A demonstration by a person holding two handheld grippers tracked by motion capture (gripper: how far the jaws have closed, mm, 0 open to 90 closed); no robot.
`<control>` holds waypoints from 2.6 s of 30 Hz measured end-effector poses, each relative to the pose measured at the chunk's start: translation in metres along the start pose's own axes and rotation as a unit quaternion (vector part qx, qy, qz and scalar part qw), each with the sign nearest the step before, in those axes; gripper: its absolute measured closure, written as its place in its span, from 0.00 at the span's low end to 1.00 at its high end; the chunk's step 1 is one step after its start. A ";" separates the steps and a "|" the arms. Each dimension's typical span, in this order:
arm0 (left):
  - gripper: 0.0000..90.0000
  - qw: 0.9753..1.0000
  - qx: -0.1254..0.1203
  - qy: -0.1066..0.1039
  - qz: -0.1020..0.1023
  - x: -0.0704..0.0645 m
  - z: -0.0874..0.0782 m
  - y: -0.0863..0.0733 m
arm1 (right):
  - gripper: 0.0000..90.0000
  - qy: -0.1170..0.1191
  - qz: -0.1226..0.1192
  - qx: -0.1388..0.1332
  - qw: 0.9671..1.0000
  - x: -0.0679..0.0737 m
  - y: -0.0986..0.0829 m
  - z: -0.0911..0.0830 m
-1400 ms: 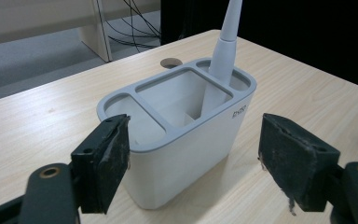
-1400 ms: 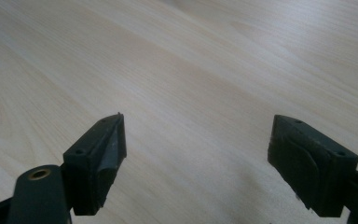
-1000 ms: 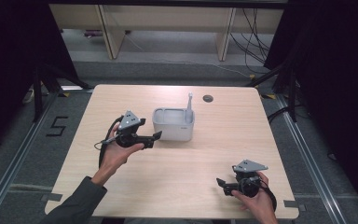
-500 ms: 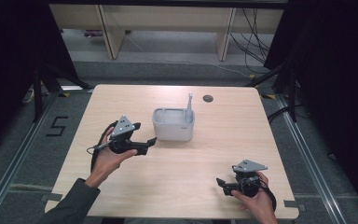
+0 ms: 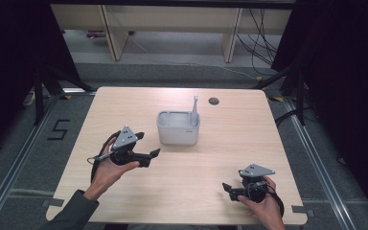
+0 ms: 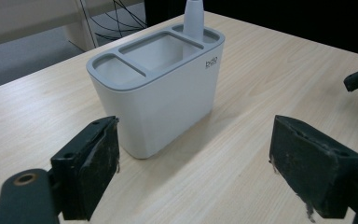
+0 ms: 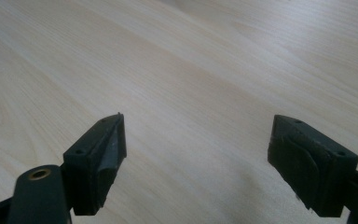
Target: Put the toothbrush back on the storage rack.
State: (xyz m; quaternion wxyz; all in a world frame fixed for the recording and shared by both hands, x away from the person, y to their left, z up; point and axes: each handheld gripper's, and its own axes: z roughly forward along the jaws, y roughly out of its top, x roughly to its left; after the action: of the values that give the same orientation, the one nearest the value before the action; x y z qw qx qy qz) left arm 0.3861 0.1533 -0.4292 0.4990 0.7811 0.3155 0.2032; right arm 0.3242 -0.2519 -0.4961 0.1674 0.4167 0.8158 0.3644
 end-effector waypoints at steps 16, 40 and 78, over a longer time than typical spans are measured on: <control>0.17 1.000 0.014 0.001 0.010 -0.005 -0.006 -0.017 | 0.22 0.010 -0.009 -0.005 1.000 -0.001 0.001 0.001; 0.17 0.999 0.028 0.007 0.036 -0.016 -0.029 -0.040 | 0.22 0.003 0.014 0.006 1.000 0.003 0.001 -0.002; 0.17 0.995 0.073 -0.016 0.071 -0.047 -0.046 -0.080 | 0.22 0.007 -0.001 0.001 1.000 0.002 0.002 -0.001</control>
State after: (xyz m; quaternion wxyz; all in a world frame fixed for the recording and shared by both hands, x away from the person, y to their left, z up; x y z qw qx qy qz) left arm 0.3000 0.1749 -0.4824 0.4297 0.8392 0.2651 0.2022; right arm 0.3232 -0.2501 -0.4942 0.1615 0.4136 0.8177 0.3663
